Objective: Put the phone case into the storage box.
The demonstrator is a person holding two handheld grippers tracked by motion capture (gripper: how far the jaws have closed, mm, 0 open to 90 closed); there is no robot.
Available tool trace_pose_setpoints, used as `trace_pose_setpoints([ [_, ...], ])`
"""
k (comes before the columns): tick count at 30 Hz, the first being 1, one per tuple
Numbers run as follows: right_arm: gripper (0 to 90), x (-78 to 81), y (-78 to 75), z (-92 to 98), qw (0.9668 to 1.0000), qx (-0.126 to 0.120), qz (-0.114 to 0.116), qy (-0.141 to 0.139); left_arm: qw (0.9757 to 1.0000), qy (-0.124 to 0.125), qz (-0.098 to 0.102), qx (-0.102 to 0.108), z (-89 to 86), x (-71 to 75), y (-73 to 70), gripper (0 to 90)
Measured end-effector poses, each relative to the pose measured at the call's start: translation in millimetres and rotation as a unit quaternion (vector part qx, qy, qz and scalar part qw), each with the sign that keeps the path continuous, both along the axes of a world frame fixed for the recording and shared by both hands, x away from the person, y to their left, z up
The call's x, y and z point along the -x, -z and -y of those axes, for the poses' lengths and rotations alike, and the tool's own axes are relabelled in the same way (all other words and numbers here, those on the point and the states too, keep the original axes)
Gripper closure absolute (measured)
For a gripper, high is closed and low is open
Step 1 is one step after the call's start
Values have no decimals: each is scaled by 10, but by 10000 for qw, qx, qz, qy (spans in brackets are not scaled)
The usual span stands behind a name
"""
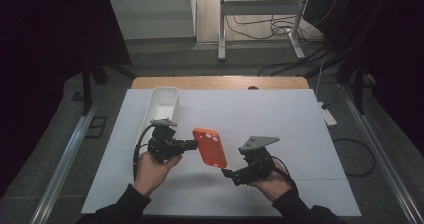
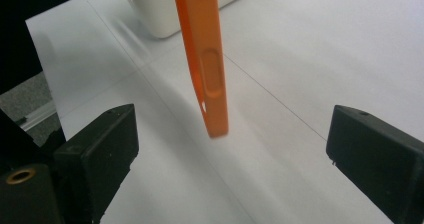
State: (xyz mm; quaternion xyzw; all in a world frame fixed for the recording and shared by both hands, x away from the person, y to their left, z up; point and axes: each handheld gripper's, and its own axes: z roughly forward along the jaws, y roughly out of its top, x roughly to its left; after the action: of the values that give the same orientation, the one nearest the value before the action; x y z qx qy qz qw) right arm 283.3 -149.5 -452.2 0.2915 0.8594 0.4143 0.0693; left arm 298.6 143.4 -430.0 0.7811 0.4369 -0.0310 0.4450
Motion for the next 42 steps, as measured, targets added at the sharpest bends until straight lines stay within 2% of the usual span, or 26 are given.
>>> trace_pose_setpoints([
  [4, 36, 13, 7, 28, 9999, 98, 24, -6, 10000, -12, 6, -54, -23, -17, -3, 890],
  [17, 0, 52, -2, 158, 9998, 162, 2, 81, 9998, -101, -12, -173, -106, -90, -11, 890],
  [24, 0, 85, -9, 224, 9993, 329, 45, 142, 9996, -166, 5, -213, -170, -125, -10, 890],
  [42, 0, 174, 10, 482, 9969, 654, 68, 430, 9996, -230, 25, -150, -313, -246, -69, 890],
])
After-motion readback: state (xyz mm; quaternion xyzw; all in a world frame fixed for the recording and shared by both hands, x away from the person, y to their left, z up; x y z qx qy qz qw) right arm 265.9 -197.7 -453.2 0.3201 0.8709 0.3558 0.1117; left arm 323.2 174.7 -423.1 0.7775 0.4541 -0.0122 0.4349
